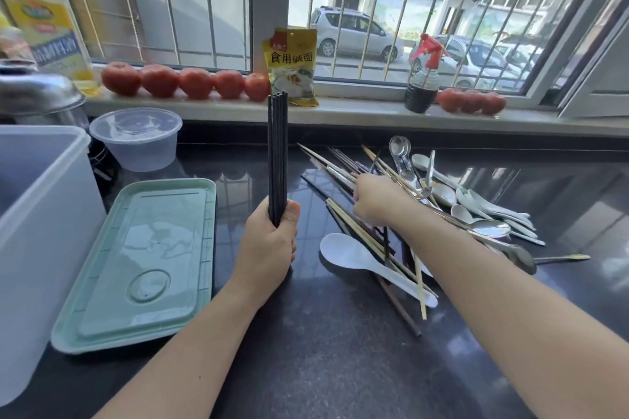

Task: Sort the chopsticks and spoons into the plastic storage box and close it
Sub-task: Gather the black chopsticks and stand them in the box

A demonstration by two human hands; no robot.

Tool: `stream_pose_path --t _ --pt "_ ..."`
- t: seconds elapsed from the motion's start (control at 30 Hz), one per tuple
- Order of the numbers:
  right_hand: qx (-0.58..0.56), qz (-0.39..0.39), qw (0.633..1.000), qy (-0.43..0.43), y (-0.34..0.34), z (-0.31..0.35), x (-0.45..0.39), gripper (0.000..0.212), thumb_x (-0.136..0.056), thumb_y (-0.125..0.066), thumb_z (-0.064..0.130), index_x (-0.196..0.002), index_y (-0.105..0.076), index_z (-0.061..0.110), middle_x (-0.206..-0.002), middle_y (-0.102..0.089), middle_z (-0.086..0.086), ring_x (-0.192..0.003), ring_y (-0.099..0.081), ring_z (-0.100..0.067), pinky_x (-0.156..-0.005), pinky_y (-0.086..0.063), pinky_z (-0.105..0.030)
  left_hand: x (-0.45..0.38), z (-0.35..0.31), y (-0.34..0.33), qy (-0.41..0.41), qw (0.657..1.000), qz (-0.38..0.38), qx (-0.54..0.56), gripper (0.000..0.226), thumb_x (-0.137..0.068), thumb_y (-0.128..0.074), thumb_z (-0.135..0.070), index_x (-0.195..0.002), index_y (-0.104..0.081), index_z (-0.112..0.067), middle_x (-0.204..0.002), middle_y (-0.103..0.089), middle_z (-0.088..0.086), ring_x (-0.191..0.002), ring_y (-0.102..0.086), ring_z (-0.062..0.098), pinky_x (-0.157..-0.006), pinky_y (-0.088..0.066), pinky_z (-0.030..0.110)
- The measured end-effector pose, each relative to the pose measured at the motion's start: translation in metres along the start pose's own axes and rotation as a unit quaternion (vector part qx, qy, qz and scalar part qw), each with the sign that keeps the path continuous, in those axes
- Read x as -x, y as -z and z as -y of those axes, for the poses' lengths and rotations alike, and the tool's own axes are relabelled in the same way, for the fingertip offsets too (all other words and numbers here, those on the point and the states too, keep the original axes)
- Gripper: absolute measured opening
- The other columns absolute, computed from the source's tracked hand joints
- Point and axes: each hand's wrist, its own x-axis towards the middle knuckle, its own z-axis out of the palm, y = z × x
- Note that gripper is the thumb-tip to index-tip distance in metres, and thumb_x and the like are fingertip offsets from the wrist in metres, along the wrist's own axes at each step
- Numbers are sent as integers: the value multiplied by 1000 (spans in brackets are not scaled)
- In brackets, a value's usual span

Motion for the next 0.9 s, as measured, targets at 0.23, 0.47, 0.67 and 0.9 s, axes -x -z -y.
stream_pose_path --t 0.23,0.47,0.67,0.9 --pt "-452 -64 885 93 41 15 11 24 -99 -51 3 -117 -64 12 -93 -70 -6 -66 -66 -17 -55 -52 -27 -4 4 2 -1 1000 -17 7 20 -105 -56 -21 -90 -50 -9 -68 -37 9 -51 -34 17 -44 -30 29" --pt "-572 -214 776 156 63 15 53 27 -105 -53 26 -89 -67 10 -62 -56 -11 -49 -41 -25 -47 -33 -30 -2 2 3 -22 998 -44 29 16 -105 -56 -20 -95 -59 -8 -76 -67 9 -53 -45 18 -43 -35 29" --pt "-429 -137 878 162 26 53 76 47 -106 -48 37 -75 -67 7 -49 -50 12 -48 -44 -4 -55 -36 -32 7 -2 -6 -83 996 21 -14 12 -102 -59 -36 -94 -64 -30 -80 -75 8 -52 -47 19 -46 -39 30" --pt "-456 -7 865 212 22 61 82 25 -108 -43 19 -98 -63 9 -59 -54 2 -46 -50 -11 -48 -45 -28 10 -6 -8 -41 997 51 50 24 -104 -55 -34 -90 -51 -14 -63 -47 1 -55 -49 23 -54 -49 37"
